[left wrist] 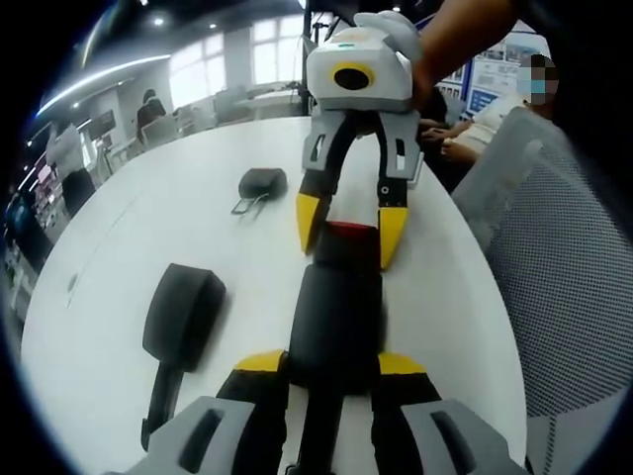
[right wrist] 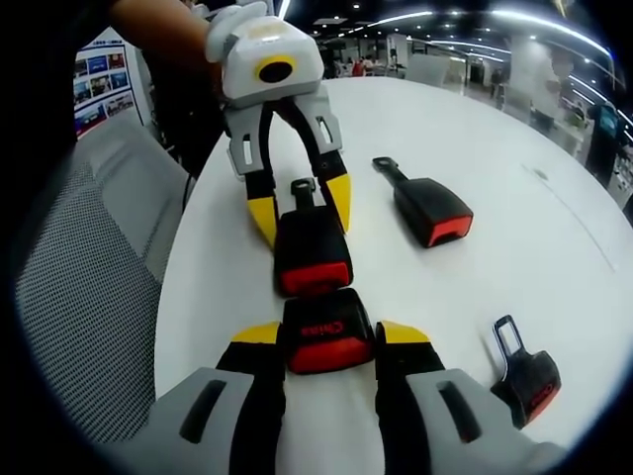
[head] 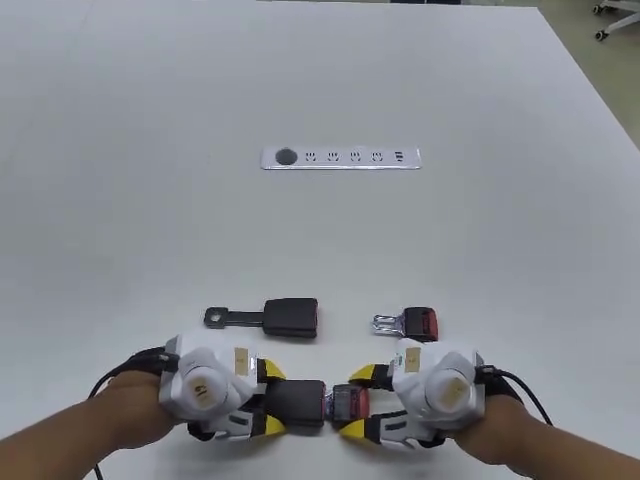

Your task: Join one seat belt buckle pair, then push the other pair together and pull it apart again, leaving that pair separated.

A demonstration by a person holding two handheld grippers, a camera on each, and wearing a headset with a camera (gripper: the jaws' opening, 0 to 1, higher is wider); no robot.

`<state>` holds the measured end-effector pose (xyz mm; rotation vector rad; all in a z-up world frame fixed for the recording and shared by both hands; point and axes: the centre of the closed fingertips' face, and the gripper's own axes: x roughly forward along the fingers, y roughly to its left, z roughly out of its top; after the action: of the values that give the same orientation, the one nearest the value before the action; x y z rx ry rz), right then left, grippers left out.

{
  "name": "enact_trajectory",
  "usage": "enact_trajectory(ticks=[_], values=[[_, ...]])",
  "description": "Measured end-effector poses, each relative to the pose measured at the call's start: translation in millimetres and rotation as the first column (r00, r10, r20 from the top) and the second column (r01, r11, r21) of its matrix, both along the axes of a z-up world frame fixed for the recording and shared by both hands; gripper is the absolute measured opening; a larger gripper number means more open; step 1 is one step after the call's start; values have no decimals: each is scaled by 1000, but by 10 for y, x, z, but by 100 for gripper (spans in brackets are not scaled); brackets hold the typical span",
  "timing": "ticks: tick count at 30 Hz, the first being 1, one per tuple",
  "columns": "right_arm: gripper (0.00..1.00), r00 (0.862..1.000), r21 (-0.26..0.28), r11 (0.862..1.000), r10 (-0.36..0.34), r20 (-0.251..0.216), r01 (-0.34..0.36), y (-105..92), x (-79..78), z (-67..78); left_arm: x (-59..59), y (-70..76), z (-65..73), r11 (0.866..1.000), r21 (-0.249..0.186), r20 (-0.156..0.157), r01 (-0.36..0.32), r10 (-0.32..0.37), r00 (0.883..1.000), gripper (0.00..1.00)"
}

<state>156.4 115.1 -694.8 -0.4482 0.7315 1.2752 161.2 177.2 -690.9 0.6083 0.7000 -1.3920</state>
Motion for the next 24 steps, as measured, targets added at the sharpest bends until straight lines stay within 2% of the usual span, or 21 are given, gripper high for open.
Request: enact_trajectory(ticks=[5,10,14,24], values=[[34,1000,1,1000,12,5,-12,-10,-3,10,-4,18,-3,1000,-22,-4,9,-9,1000,33],[33,1000,27,1000,16,7,-16,-9,-18,40,-4,40,-5,999,-37,-2,35,-36,999,32],[33,999,33,999,36,18,-37,11,-36,75,-17,44,9,998,-60,-15,36,-37,999,32],[33,998,53,997,47,29,-49,9,-23,98,-24,46,33,995,-81,-18,51,-53,998,31]])
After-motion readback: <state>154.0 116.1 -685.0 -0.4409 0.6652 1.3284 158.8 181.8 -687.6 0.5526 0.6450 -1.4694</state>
